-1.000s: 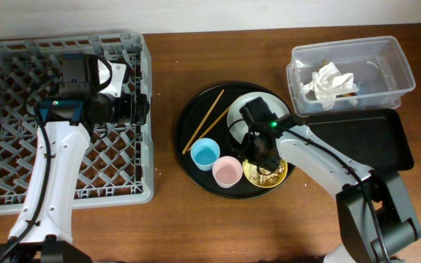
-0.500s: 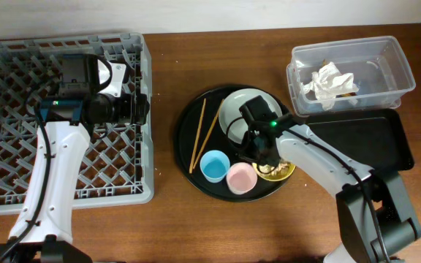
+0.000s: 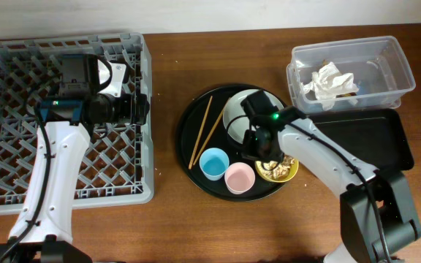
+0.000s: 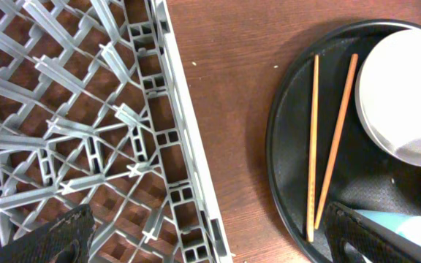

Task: Sort waste into correct bins and load items into the dishwasher rack
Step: 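Grasp the rim of the yellow bowl with the right gripper, then tip the yellow bowl over the black tray to dump scraps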

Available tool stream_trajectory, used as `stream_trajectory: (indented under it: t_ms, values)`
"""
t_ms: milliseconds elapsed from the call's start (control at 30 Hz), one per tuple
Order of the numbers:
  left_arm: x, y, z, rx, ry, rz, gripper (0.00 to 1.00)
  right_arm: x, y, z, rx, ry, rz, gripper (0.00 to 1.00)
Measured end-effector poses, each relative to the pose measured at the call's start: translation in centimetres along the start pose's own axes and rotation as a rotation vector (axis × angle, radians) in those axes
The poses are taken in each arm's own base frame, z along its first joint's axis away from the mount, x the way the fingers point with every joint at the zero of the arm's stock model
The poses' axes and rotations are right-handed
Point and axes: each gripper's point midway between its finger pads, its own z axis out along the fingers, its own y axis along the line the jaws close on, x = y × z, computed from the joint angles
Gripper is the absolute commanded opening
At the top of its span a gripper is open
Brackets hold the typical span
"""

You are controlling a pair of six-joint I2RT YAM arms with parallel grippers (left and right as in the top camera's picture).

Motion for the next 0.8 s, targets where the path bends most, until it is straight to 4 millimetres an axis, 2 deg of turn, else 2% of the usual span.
stream_trajectory:
  t_ms: [167,267,433,533,733,800]
  values:
    - [0.0,0.0,0.0,0.0,0.0,0.0,0.99,-1.5,0.5,-4.2,0.002,-0.001,-0.112,0.04]
    - [0.0,0.0,0.0,0.0,0.0,0.0,0.99,-3.4,1.4,-8.1,-0.026,-0.054,-0.179,0.04]
    - [0.0,0.0,0.0,0.0,0.0,0.0,0.99,-4.7,0.8,-12.1,-0.091,-0.101,-0.266,0.04]
    - [0.0,0.0,0.0,0.0,0.001,0.0,0.99,-5.4,-2.6,-14.9,-0.165,-0.128,-0.292,0.04]
    - [0.0,0.0,0.0,0.003,0.0,0.0,0.99,-7.0,-8.3,-17.3,-0.322,-0.185,-0.321,0.04]
    - [0.0,0.0,0.0,0.003,0.0,0.0,0.99,-7.4,-9.3,-17.7,-0.367,-0.212,-0.336,0.04]
